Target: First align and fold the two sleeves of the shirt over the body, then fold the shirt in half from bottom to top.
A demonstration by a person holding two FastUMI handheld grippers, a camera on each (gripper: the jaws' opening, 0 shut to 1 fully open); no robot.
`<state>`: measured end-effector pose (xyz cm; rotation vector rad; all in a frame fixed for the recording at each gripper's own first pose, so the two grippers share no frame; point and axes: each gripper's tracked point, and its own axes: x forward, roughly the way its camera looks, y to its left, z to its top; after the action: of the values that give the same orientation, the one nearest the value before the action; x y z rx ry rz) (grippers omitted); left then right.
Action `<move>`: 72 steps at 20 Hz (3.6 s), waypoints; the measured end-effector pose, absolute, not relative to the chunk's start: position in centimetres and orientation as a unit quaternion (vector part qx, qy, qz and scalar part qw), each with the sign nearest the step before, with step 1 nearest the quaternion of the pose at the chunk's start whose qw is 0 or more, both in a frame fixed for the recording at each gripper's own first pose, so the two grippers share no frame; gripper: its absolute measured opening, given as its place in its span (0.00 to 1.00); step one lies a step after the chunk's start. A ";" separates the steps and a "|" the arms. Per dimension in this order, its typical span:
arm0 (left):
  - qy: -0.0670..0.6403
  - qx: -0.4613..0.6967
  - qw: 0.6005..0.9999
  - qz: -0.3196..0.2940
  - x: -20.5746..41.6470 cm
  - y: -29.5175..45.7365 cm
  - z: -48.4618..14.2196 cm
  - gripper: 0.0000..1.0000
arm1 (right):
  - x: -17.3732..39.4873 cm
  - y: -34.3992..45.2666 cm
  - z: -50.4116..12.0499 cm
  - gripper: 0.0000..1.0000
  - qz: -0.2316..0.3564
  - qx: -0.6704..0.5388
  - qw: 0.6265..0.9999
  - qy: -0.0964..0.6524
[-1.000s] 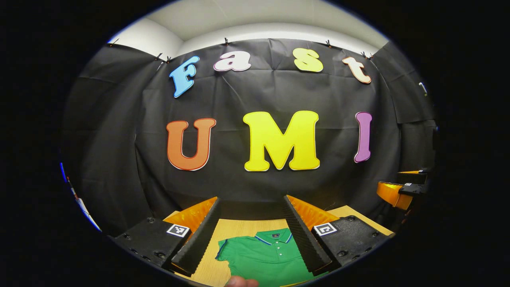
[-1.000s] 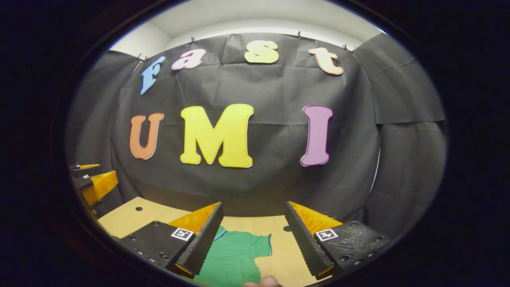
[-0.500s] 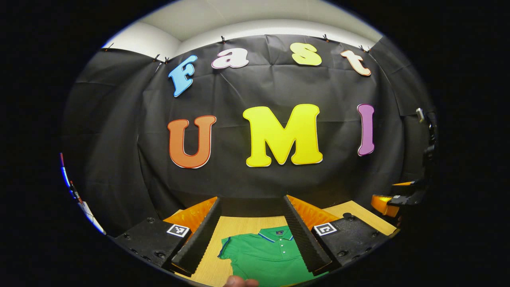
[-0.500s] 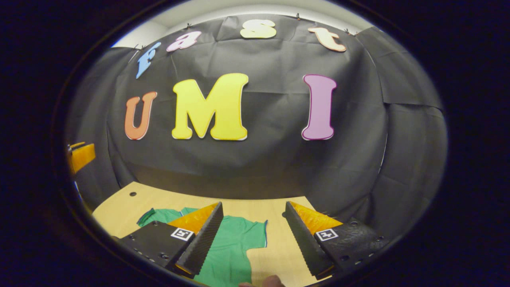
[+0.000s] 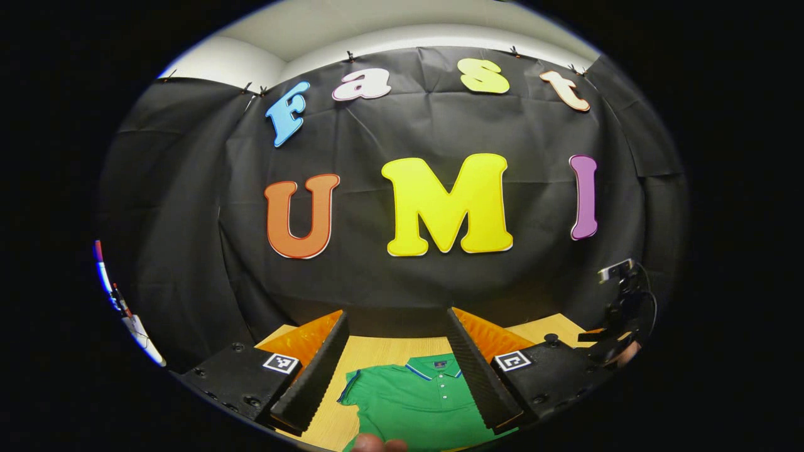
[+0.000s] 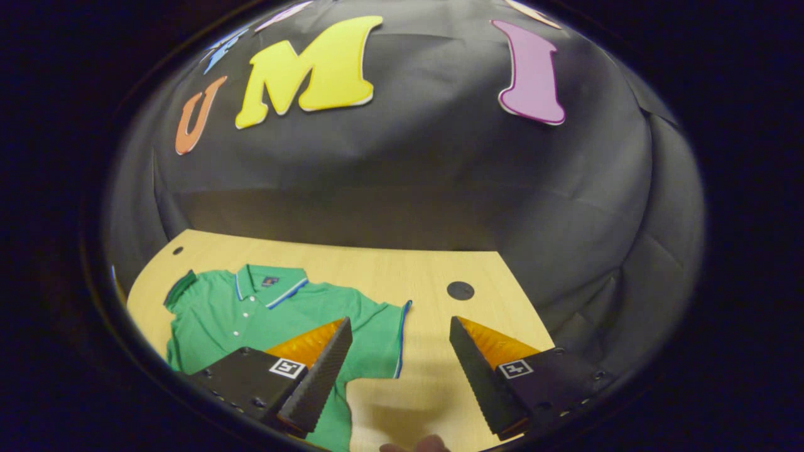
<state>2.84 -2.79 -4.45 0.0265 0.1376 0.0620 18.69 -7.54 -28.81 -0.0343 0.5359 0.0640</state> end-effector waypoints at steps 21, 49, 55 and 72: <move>0.125 0.034 0.987 0.098 2.1 1.0 -9.2 0.98 | 24.5 -5.4 -40.0 0.00 0.047 0.042 0.916 0.397; 0.148 0.000 0.985 0.091 0.2 9.8 -12.9 0.98 | 17.1 10.1 -23.2 0.96 0.107 0.044 0.941 0.317; 0.211 -0.009 0.977 0.027 5.3 10.0 -21.8 0.98 | 10.1 7.7 -17.4 0.96 0.123 0.006 0.952 0.281; 0.356 0.004 0.934 -0.022 12.8 10.9 -41.5 0.75 | 3.0 6.0 -17.0 0.96 0.095 -0.011 0.948 0.303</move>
<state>12.78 10.88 -41.52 0.0086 0.7290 -0.0458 3.04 5.99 -17.00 -0.0222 0.6163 0.1943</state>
